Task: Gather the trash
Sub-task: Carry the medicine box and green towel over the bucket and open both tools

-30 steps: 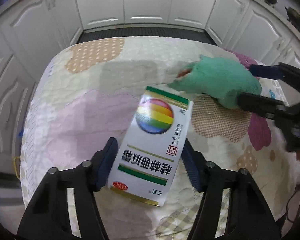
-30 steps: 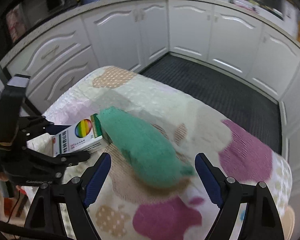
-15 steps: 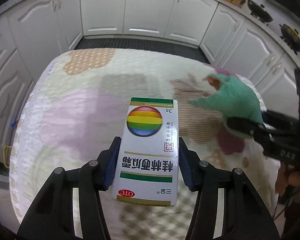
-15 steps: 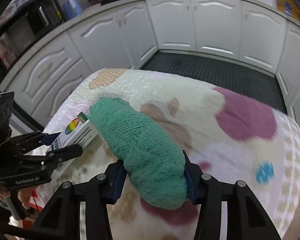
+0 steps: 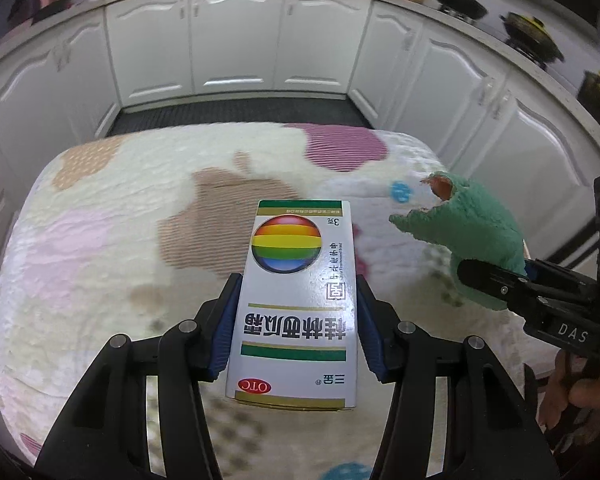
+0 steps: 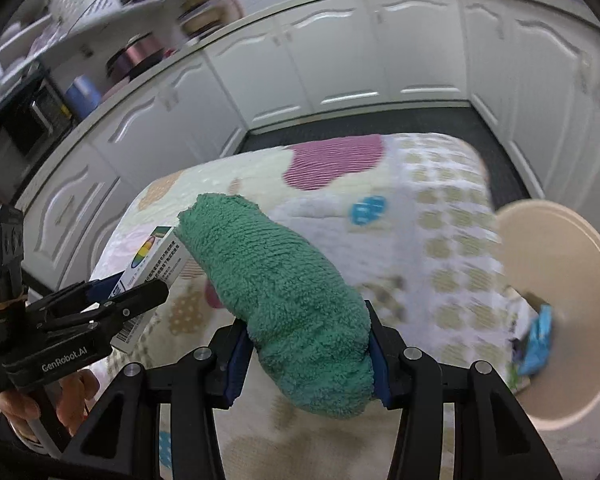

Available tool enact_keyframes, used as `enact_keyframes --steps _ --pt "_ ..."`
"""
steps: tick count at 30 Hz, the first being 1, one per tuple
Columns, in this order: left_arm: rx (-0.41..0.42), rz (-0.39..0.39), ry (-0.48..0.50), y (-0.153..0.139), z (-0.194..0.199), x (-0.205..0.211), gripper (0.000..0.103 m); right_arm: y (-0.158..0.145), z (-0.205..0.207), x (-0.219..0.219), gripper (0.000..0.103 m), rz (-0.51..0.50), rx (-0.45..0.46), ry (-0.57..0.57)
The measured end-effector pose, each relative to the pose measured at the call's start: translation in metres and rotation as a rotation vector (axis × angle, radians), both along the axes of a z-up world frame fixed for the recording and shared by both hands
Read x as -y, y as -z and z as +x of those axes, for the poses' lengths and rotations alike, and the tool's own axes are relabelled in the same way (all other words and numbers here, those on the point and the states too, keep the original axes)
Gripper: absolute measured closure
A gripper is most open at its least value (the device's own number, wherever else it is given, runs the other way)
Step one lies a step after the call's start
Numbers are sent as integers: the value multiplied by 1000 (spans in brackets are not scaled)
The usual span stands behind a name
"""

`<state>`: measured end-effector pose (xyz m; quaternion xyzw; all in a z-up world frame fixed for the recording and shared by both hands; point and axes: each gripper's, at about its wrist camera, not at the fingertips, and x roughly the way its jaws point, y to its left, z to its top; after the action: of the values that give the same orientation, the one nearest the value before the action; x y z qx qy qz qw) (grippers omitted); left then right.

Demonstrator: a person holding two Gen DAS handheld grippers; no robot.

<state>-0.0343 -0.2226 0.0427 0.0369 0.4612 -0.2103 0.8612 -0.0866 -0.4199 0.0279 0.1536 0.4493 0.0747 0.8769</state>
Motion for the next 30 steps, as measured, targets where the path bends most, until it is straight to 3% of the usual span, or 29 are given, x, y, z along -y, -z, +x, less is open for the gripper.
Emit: enact_keyframes --steps 14,23,30 --pt "10 -5 161 -4 -25 101 52 -1 -55 104 55 22 2 237" --pt "-10 -11 246 4 -23 166 52 20 -69 156 54 36 -46 397" --pt "-15 -9 286 9 -22 203 53 37 -73 182 54 51 -87 457"
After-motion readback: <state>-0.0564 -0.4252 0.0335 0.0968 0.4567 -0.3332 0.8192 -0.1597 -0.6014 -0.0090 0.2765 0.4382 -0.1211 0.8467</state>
